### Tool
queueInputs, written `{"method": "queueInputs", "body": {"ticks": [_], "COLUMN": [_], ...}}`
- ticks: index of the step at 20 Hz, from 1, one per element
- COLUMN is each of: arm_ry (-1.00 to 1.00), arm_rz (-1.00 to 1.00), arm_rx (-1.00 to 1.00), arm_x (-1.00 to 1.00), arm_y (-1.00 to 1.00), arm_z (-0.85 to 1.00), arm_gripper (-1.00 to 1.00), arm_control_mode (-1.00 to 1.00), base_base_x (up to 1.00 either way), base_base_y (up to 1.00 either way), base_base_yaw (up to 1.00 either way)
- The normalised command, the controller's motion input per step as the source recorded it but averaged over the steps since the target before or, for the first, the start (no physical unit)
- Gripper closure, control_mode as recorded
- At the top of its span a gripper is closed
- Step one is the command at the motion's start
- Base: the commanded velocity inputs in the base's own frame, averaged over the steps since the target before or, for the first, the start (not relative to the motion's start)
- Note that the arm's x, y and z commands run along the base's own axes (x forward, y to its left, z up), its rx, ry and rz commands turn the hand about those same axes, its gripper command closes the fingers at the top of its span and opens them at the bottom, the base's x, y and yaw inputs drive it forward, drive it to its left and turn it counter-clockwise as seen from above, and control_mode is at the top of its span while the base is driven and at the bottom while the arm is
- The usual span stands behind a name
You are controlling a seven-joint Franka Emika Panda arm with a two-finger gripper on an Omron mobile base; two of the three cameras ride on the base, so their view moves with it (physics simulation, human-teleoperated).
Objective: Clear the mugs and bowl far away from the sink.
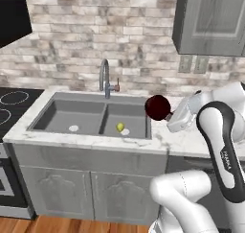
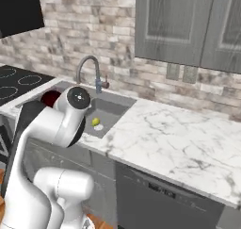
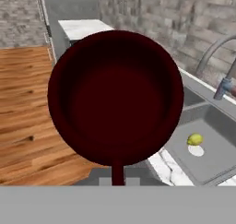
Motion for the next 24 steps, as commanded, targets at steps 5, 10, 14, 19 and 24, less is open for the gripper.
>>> {"method": "queueInputs", "body": {"ticks": [5,10,14,19,24], "arm_ry": [0.0,0.0,0.0,0.0,0.0], "arm_rz": [0.0,0.0,0.0,0.0,0.0], "arm_rx": [0.0,0.0,0.0,0.0,0.0], "arm_x": [0.0,0.0,0.0,0.0,0.0], "arm_y": [0.0,0.0,0.0,0.0,0.0], "arm_z": [0.0,0.0,0.0,0.0,0.0], "arm_gripper": [1.0,1.0,1.0,1.0,1.0], "arm_control_mode": [1.0,1.0,1.0,1.0,1.0], "base_base_x": [-0.29,-0.11,-0.11,-0.1,-0.03], "base_base_y": [0.0,0.0,0.0,0.0,0.03], "base_base_yaw": [0.91,0.97,0.97,0.97,0.93]}}
